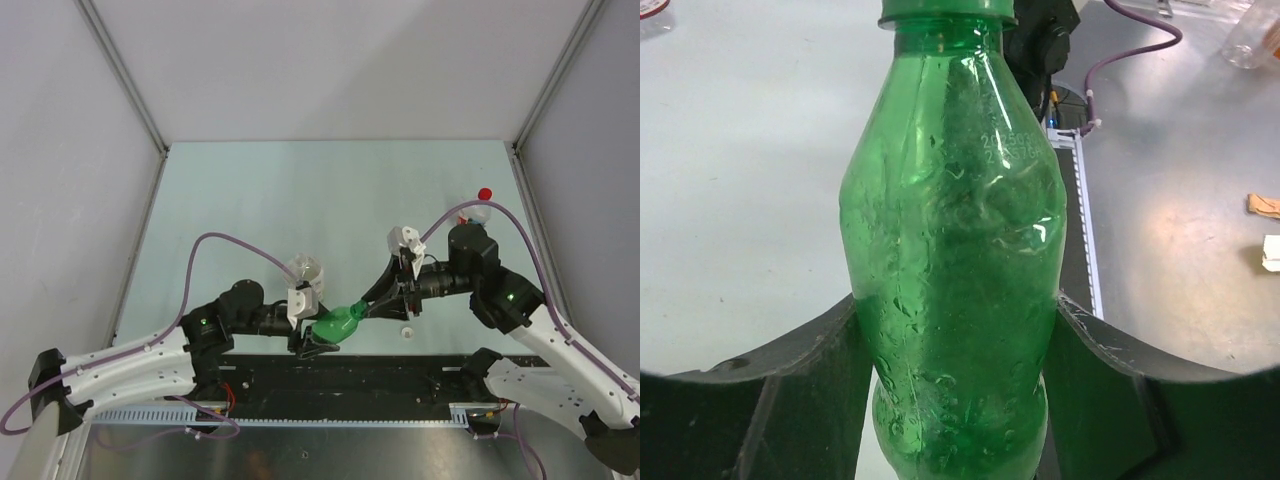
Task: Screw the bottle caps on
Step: Screw the bottle cap onto the plastic bottle.
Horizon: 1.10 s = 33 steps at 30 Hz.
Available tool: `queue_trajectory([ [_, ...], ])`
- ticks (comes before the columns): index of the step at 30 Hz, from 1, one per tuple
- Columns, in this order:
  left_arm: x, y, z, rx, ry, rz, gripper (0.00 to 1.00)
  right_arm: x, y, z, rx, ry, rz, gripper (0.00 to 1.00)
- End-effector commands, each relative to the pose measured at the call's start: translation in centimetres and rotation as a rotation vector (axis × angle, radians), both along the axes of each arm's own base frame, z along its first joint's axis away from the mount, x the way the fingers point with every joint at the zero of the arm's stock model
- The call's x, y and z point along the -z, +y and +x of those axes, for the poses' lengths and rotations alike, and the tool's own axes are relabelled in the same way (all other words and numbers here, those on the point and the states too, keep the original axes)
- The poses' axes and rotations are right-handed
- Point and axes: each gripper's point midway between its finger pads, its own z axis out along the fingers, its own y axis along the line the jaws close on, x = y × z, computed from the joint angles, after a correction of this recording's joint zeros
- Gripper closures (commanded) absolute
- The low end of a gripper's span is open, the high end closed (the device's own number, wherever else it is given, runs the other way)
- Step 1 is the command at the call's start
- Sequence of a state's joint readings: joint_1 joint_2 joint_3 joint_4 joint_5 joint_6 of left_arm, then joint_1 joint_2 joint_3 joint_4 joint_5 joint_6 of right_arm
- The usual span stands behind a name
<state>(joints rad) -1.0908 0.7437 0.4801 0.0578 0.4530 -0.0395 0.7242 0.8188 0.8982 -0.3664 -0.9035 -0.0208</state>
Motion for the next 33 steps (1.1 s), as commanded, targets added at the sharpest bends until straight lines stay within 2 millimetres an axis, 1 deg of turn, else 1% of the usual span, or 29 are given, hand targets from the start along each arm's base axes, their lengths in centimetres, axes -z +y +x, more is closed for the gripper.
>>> queue_trajectory([
  [1,-9.4,-0.4,-0.7,0.042,-0.105,-0.277,1.00,2.0,0.0,-0.7,-0.026,0.005,-0.078,0.86],
  [5,-10.3,0.0,-1.2,0.051,-0.099,-0.323,1.00,2.1,0.2,-1.3,-0.070,-0.015,-0.074,0.86],
  [12,-11.2,-0.4,-0.3,-0.013,-0.029,-0.345,1.00,1.6,0.7,-1.7,-0.100,-0.066,-0.052,0.88],
  [15,-11.6,-0.6,0.0,-0.031,0.001,-0.351,1.00,1.3,1.0,-1.1,-0.070,-0.075,-0.040,0.89],
  [18,-11.9,-0.6,0.7,-0.071,0.010,-0.358,1.00,1.0,1.3,0.1,0.015,-0.041,-0.042,0.89],
  [23,-12.0,0.0,2.7,-0.201,0.034,-0.378,1.00,1.1,0.9,0.2,0.049,-0.023,-0.058,0.89],
  [28,-12.4,0.2,3.1,-0.235,0.061,-0.396,1.00,0.4,0.8,1.1,0.115,-0.035,-0.038,0.93],
  [33,-12.2,-0.1,3.3,-0.226,0.018,-0.379,1.00,0.1,1.2,0.9,0.105,0.002,-0.023,0.96],
])
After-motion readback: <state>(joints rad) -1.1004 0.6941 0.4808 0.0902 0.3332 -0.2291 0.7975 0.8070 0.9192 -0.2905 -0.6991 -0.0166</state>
